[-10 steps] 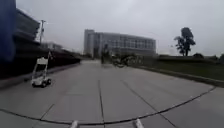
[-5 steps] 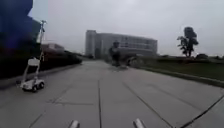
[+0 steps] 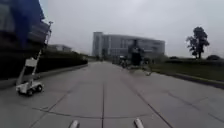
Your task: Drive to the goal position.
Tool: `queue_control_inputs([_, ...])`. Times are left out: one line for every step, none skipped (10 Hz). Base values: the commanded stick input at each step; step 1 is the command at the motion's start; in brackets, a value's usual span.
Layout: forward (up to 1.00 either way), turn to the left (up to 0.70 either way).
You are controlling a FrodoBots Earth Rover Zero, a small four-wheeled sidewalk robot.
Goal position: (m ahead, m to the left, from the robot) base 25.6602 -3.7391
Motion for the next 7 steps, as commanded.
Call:
queue_control_inputs([0.70, 0.00])
queue_control_inputs([0.70, 0.00])
queue_control_inputs([0.70, 0.00])
queue_control_inputs([0.70, 0.00])
queue_control_inputs([0.70, 0.00])
queue_control_inputs([0.70, 0.00])
queue_control_inputs([0.70, 0.00])
